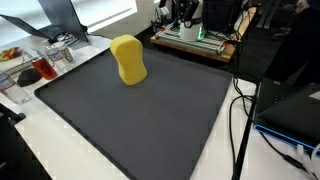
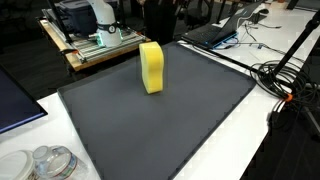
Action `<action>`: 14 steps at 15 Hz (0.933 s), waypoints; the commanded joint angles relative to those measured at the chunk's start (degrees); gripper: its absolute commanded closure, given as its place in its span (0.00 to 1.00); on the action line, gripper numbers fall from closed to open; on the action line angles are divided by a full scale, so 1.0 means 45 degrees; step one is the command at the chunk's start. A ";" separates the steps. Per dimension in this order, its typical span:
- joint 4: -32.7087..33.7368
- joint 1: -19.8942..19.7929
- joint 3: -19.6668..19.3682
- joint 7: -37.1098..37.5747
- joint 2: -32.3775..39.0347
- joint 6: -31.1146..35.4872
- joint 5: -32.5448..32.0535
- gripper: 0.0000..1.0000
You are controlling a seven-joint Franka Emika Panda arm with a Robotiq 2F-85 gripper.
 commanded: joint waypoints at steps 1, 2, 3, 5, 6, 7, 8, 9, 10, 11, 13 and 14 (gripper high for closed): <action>-0.0720 0.0138 -0.0670 -0.1098 -0.1151 0.0376 0.0887 0.00; -0.0945 0.0079 -0.0833 -0.1482 -0.1488 0.0547 0.1175 0.00; -0.1159 0.0039 -0.1005 -0.1952 -0.1820 0.0682 0.1543 0.00; -0.1771 -0.0033 -0.1328 -0.2697 -0.2611 0.0923 0.2175 0.00; -0.2141 -0.0053 -0.1452 -0.3042 -0.3044 0.0992 0.2452 0.00; -0.2466 -0.0089 -0.1551 -0.3265 -0.3414 0.1086 0.2629 0.00; -0.2848 -0.0146 -0.1635 -0.3371 -0.3819 0.1248 0.2739 0.00; -0.3326 -0.0203 -0.1750 -0.3627 -0.4294 0.1638 0.2807 0.00; -0.3724 -0.0234 -0.1887 -0.3968 -0.4714 0.1958 0.3013 0.00; -0.4191 -0.0265 -0.2112 -0.4416 -0.5203 0.2498 0.3324 0.00; -0.4907 -0.0417 -0.2515 -0.5267 -0.5977 0.3222 0.3838 0.00; -0.5154 -0.0524 -0.2771 -0.5746 -0.6287 0.3457 0.4216 0.00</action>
